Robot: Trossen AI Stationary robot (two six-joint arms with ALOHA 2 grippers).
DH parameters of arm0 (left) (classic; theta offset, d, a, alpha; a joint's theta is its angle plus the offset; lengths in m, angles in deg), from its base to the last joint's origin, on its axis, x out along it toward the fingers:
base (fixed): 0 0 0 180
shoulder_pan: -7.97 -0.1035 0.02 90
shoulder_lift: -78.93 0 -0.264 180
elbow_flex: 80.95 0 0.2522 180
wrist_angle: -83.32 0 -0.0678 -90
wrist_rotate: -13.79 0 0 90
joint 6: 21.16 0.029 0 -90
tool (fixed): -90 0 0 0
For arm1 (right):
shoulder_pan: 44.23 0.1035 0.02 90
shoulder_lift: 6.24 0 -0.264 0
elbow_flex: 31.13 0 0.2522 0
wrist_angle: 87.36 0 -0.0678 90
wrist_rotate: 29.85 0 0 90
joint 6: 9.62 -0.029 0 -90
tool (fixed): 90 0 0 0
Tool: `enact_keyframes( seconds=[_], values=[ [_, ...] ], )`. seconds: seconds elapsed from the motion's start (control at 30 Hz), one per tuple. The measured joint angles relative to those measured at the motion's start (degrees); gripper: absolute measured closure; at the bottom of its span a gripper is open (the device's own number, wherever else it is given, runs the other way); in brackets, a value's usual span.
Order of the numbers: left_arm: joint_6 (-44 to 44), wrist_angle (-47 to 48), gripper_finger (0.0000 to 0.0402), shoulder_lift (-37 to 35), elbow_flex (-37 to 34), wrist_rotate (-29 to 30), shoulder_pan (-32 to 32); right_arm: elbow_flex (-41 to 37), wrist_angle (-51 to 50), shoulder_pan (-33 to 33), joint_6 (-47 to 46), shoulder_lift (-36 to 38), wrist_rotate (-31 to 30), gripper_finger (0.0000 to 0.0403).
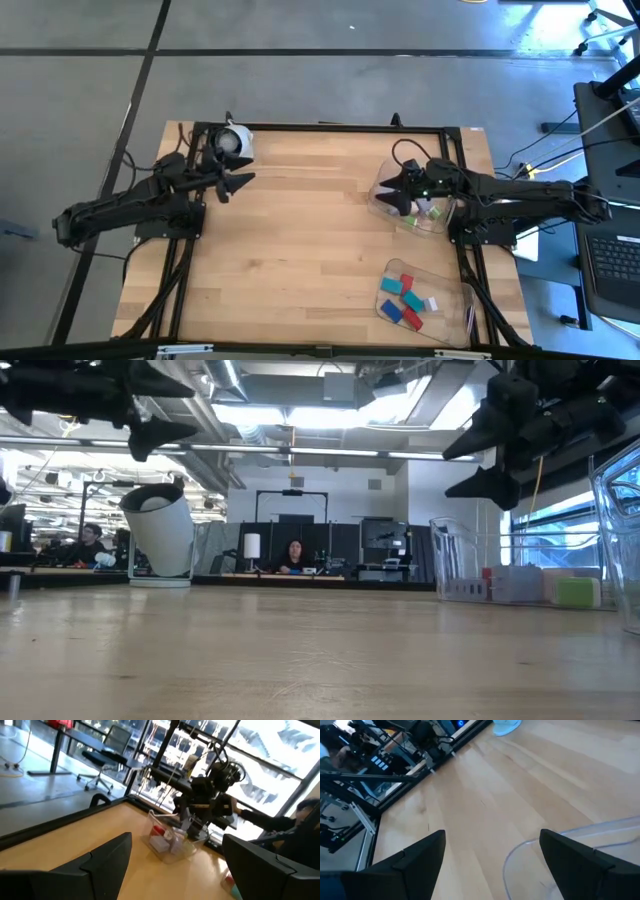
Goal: Pick & Place Office items
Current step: Return to Home Position
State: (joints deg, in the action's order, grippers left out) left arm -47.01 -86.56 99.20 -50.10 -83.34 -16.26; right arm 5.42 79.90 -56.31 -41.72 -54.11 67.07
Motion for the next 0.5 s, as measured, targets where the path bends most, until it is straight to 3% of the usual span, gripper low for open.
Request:
enact_keyframes(
  seconds=[0.23, 0.5],
  values=[
    [-1.03, 0.67, 0.0095, -7.2, -4.12, 2.85, 0.0, 0.0, -5.15, -0.48, 0.19, 6.0, -3.45, 0.0076],
    [-1.29, 1.08, 0.0095, -9.6, -8.46, 4.04, 0.02, 0.0, -10.51, -0.48, 0.74, 12.2, -4.77, 0.0076]
  ],
)
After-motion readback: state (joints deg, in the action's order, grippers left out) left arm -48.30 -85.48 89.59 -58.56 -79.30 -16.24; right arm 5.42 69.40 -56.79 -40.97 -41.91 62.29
